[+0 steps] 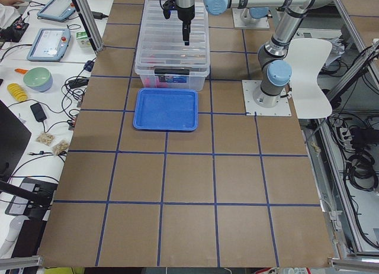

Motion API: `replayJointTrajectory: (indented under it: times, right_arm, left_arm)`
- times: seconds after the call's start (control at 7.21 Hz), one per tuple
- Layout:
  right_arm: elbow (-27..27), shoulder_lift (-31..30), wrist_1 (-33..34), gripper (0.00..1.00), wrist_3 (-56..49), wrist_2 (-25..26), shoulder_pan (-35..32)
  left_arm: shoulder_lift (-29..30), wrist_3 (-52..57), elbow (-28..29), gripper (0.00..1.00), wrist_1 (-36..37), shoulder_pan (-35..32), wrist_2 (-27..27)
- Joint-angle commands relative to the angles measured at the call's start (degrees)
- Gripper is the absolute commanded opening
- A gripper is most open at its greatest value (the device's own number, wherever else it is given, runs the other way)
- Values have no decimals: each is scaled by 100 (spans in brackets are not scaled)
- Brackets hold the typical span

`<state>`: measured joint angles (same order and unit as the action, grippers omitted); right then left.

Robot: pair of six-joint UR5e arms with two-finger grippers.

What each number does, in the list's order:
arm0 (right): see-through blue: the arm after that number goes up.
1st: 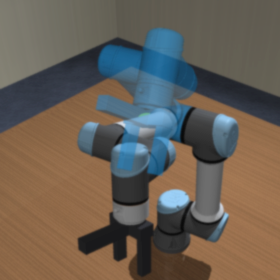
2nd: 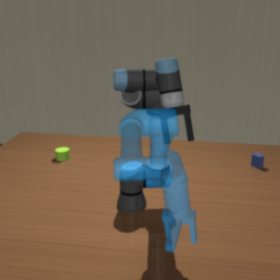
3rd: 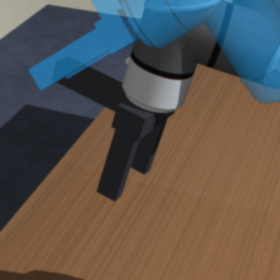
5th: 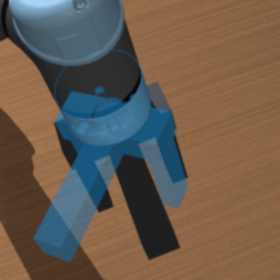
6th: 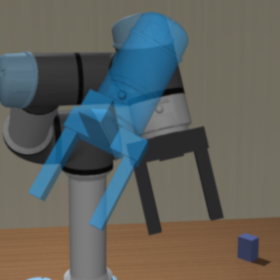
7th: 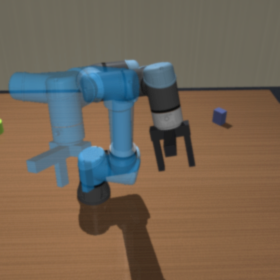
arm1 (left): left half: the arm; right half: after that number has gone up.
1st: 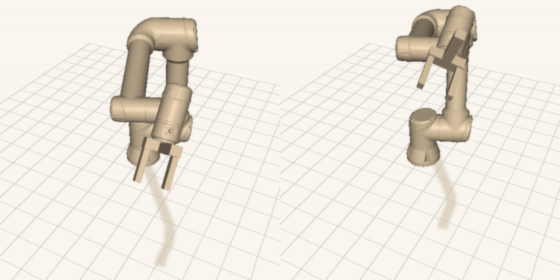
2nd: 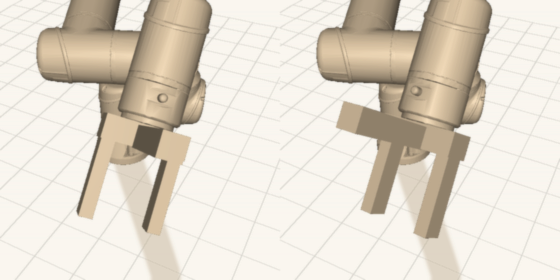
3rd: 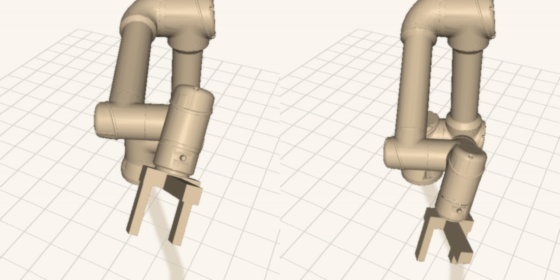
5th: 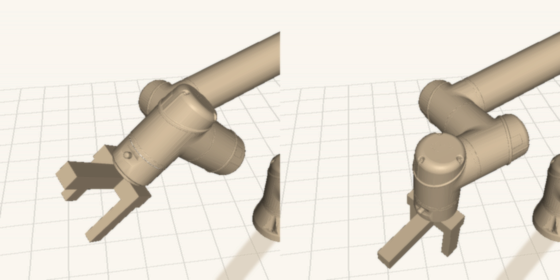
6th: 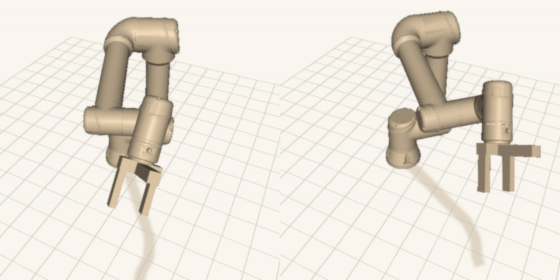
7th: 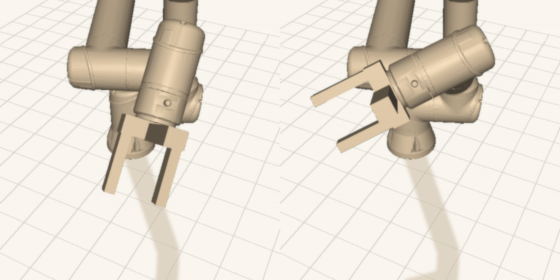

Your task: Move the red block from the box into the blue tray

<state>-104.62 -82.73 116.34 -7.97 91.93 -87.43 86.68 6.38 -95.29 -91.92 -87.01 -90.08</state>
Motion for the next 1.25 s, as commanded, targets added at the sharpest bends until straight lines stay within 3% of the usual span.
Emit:
replayJointTrajectory:
  times: [0.0, 1.11]
  right_arm:
    - [-76, 38, 125, 100, -169, -8, 181]
    - [-15, 12, 152, 100, -1276, -8, 1148]
  left_arm:
    - [6, 47, -7, 100, 7, 0, -9]
    - [6, 39, 1, 100, 25, 9, 0]
